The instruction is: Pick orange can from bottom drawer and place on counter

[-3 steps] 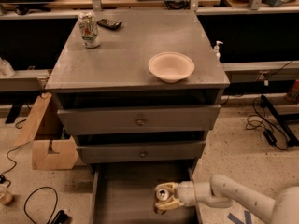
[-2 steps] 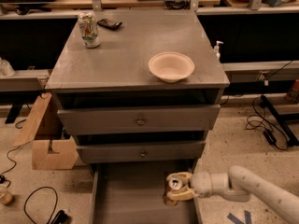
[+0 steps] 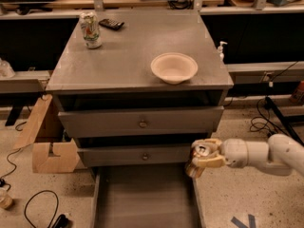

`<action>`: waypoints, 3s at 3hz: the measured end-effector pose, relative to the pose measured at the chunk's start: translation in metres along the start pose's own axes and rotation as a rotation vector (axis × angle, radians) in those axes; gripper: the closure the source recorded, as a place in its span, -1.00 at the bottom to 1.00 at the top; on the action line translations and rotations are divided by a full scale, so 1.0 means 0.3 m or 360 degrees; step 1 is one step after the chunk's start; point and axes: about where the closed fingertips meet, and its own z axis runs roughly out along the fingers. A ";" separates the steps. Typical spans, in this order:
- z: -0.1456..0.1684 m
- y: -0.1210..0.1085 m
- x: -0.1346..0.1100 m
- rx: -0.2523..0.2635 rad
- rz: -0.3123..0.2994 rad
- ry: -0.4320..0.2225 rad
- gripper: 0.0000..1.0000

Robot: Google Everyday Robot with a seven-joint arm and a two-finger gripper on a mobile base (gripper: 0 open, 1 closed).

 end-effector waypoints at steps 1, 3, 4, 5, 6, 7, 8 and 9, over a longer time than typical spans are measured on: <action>-0.105 -0.043 -0.243 0.0088 -0.0062 0.0026 1.00; -0.163 0.023 -0.410 0.0132 -0.0056 0.0044 1.00; -0.244 0.074 -0.612 0.0217 -0.0049 0.0034 1.00; -0.305 0.069 -0.843 0.0307 -0.0072 0.0022 1.00; -0.336 -0.008 -1.091 0.0409 -0.0096 -0.0003 1.00; -0.283 -0.152 -1.276 0.0458 -0.0073 0.0003 1.00; -0.145 -0.383 -1.392 0.0494 -0.0039 0.0036 1.00; -0.076 -0.502 -1.461 0.0526 -0.0122 0.0019 1.00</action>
Offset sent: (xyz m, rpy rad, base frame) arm 0.0156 -0.0204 0.0558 -0.0230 -0.0294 -0.0359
